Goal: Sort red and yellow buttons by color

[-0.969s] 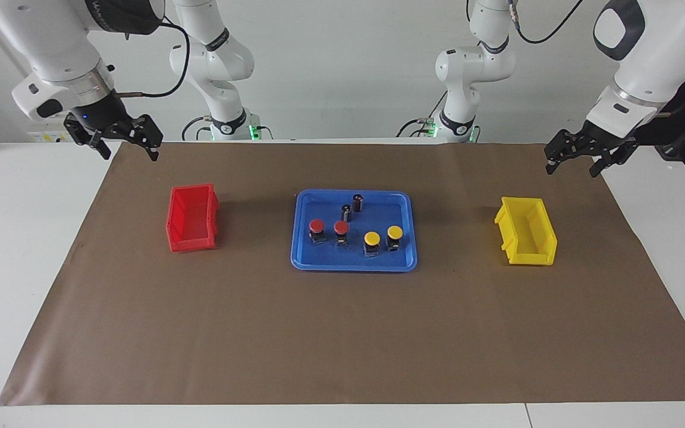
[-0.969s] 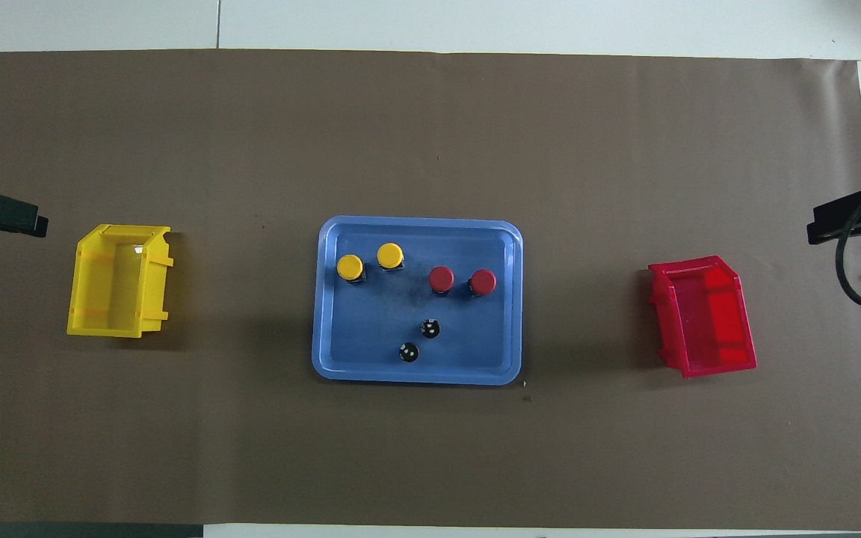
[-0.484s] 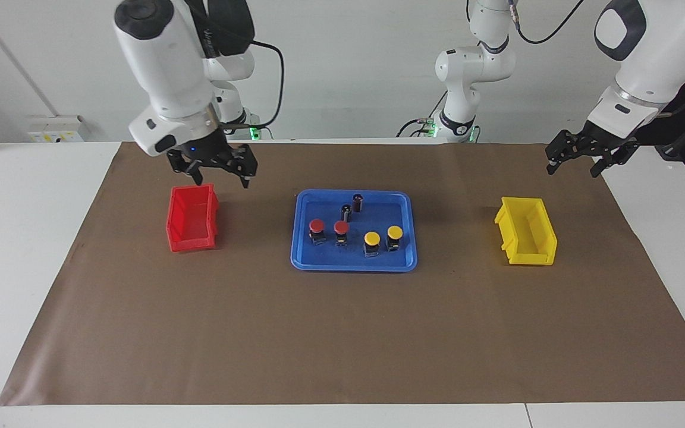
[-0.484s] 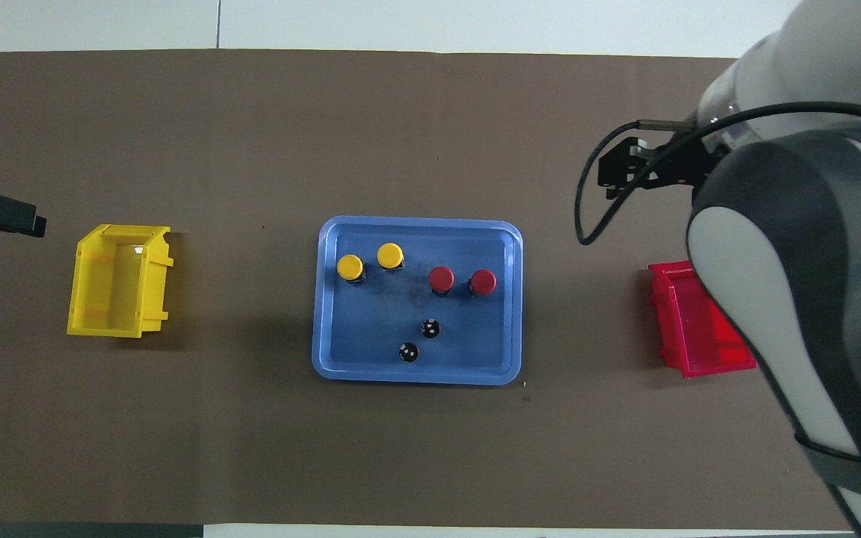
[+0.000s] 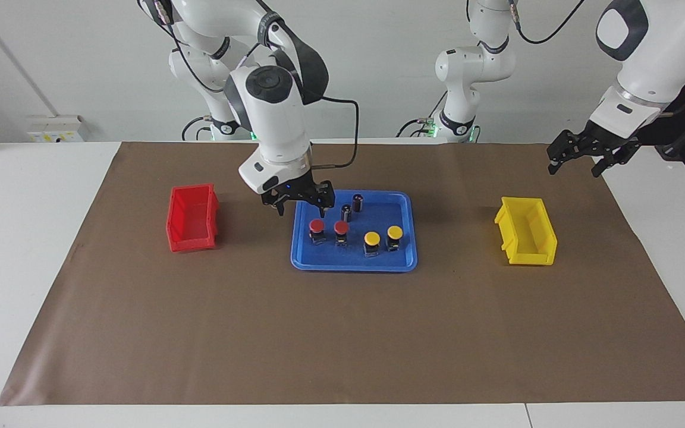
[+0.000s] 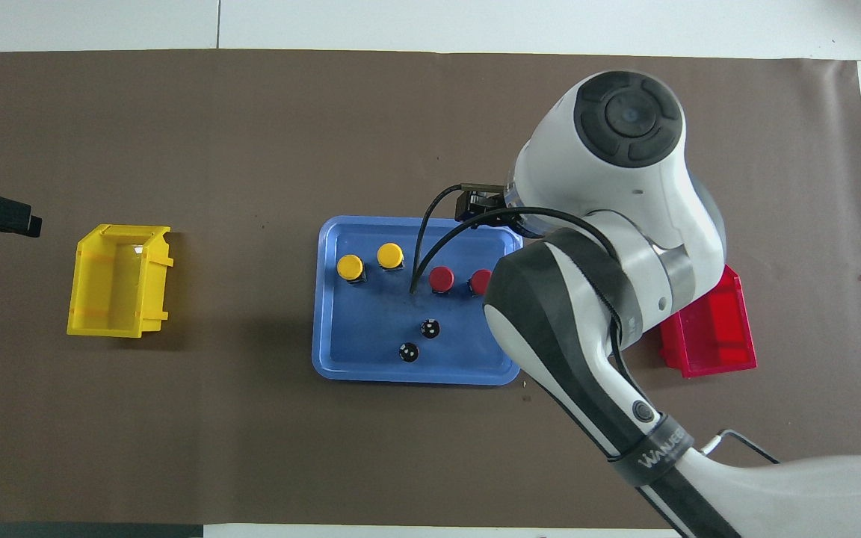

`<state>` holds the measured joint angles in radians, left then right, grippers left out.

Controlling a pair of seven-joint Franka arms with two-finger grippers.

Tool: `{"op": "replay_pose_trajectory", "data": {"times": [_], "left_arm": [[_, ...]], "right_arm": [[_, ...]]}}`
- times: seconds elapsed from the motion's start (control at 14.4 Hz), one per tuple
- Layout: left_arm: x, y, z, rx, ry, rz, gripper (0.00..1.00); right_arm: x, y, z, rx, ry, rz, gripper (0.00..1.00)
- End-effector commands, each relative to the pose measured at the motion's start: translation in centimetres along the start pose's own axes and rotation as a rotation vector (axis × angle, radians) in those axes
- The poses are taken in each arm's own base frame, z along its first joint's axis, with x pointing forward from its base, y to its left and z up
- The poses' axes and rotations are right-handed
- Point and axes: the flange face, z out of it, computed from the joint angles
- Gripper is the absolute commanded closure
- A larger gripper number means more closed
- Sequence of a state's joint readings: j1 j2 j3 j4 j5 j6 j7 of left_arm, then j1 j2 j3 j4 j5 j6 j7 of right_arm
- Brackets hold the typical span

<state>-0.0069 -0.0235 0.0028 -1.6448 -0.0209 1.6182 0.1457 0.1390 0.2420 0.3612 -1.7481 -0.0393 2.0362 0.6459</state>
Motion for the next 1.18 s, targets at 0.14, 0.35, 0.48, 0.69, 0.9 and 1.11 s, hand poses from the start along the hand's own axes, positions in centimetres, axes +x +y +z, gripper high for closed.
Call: {"op": "replay_pose_trajectory", "data": {"times": [0.14, 0.35, 0.48, 0.69, 0.9, 1.11], "left_arm": [[-0.1, 0.2, 0.1, -0.005, 0.005, -0.03, 0.0], [0.1, 0.8, 0.2, 0.001, 0.015, -0.083, 0.0], [0.5, 2.0, 0.7, 0.034, -0.004, -0.045, 0.0], [1.8, 5.4, 2.5, 0.036, -0.009, -0.056, 0.0], [3.1, 9.4, 4.3, 0.012, 0.093, -0.259, 0.0], [5.2, 13.9, 7.9, -0.016, 0.084, -0.37, 0.0]], "right_arm": [[-3.9, 0.8, 3.4, -0.022, 0.032, -0.031, 0.0], [-4.5, 0.8, 5.9, -0.006, 0.042, -0.059, 0.06], [-4.9, 0.5, 6.8, -0.005, 0.034, -0.088, 0.15], [-5.4, -0.7, 8.7, 0.005, 0.026, -0.112, 0.21], [-5.6, -0.6, 9.5, -0.03, 0.035, -0.15, 0.24], [-5.8, 0.0, 10.0, -0.042, 0.03, -0.166, 0.27]]}}
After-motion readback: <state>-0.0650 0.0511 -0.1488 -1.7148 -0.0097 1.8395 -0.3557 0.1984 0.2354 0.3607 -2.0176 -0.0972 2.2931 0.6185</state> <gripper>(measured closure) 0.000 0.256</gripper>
